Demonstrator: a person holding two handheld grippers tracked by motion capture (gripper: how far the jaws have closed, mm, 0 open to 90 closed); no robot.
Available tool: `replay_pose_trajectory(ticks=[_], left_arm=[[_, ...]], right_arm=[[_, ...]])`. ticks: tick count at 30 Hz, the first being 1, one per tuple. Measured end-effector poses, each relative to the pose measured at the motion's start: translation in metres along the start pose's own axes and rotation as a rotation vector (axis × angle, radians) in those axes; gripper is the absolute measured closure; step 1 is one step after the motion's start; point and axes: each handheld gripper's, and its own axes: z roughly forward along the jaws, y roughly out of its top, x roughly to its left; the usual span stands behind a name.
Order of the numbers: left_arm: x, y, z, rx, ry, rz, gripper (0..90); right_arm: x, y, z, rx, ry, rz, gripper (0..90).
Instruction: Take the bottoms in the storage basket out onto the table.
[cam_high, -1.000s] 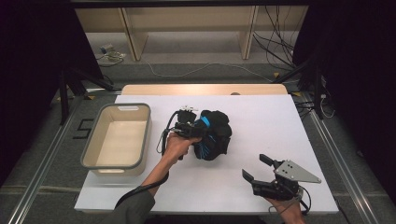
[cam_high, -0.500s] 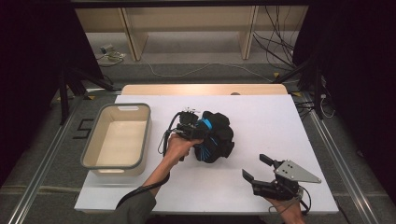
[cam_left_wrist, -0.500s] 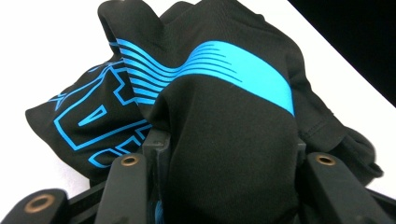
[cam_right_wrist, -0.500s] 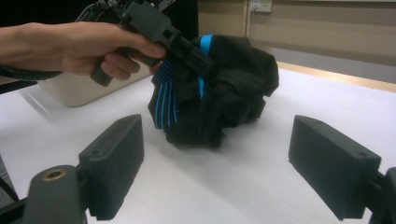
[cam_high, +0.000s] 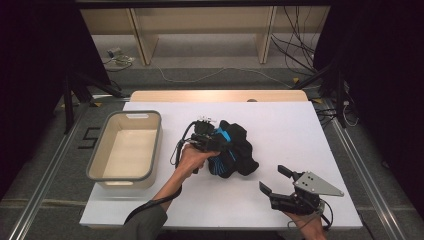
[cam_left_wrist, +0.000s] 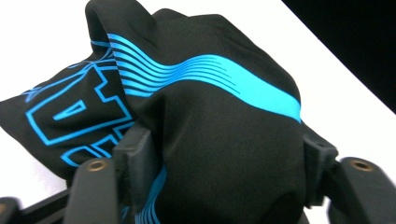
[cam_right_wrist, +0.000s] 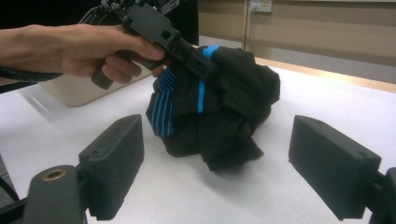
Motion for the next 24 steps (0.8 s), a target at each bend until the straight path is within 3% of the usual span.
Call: replay_pose_trajectory(ticks=[12,24], left_arm=[[-0.009,0.007,-0.015,-0.043,-0.036,0.005,28.0],[-0.007,0.002,-0.028,-0.074,-0.048,-0.009,24.7]], right_arm=[[0.000,0.000,0.000,0.000,-0.002,0.001,19.0],[0.000,0.000,0.000,0.002,-0.004,0.001,18.9]])
